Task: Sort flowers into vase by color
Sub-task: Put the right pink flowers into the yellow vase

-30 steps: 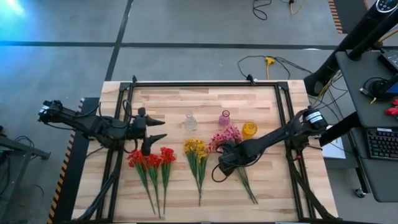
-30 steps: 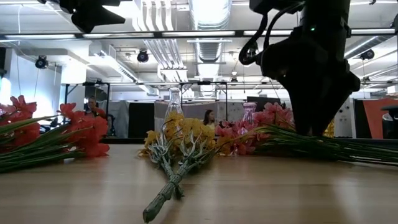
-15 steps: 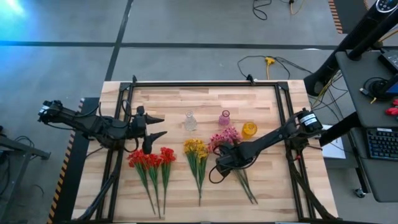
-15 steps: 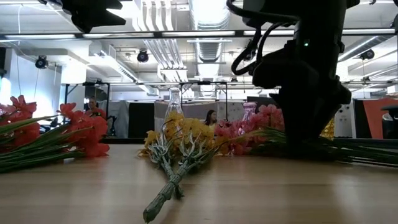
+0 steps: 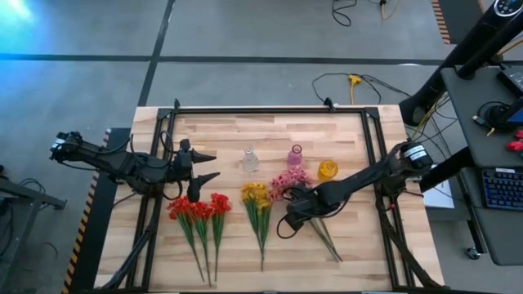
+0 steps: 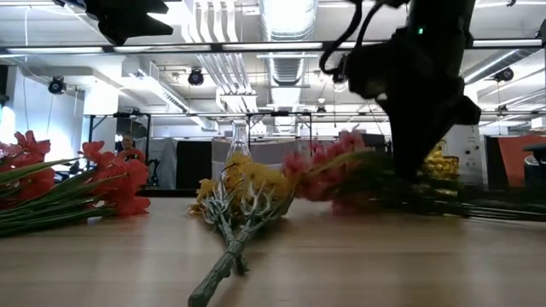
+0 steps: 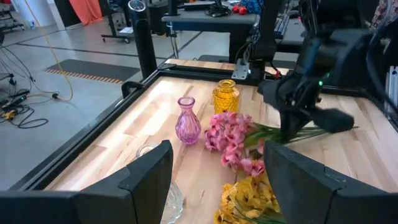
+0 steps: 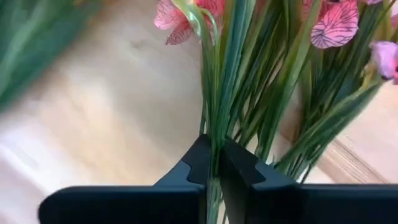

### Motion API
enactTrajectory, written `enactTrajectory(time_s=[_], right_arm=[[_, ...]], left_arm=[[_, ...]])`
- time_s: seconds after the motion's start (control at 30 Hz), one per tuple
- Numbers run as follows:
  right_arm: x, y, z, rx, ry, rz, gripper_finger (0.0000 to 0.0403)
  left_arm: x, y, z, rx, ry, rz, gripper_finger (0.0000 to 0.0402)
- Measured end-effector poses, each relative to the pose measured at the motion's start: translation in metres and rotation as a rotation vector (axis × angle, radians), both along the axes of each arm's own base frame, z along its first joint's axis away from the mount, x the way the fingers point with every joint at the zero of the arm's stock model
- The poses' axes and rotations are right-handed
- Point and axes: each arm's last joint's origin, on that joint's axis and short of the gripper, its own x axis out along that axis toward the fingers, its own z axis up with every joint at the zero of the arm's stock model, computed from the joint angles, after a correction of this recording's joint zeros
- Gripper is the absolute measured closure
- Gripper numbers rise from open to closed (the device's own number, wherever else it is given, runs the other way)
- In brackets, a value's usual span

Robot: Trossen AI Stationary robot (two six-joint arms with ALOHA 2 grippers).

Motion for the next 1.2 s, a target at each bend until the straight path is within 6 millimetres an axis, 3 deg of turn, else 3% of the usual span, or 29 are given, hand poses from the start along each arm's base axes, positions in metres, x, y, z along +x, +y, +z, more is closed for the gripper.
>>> enactTrajectory(time_s=[0.27, 0.47, 0.63, 0.73, 0.9, 1.2], right_arm=[[-0.018, 0.006, 0.039, 0.082, -0.094, 0.031, 0.0389], [-0.040, 0.017, 0.074, -0.044, -0.286, 0.061, 0.0390], [-0.055, 0.025, 0.072, -0.028, -0.293, 0.041, 0.0390], [-0.060, 0.033, 0.082, -0.078, -0.422, 0.045, 0.0390], [-0.060, 0.041, 0.077, -0.124, -0.535, 0.087, 0.0390], [-0.054, 0.044, 0.085, -0.364, -0.661, 0.144, 0.0390]], left_arm=[[0.000, 0.000, 0.000, 0.000, 0.001, 0.000, 0.0168], [0.000, 0.000, -0.001, 0.001, 0.004, 0.000, 0.0168], [0.001, 0.000, -0.001, 0.001, 0.004, 0.000, 0.0168], [0.001, 0.000, -0.001, 0.001, 0.004, 0.000, 0.0168], [0.001, 0.000, -0.001, -0.013, -0.004, -0.001, 0.0168], [0.022, -0.014, -0.007, -0.057, -0.106, -0.250, 0.0168]])
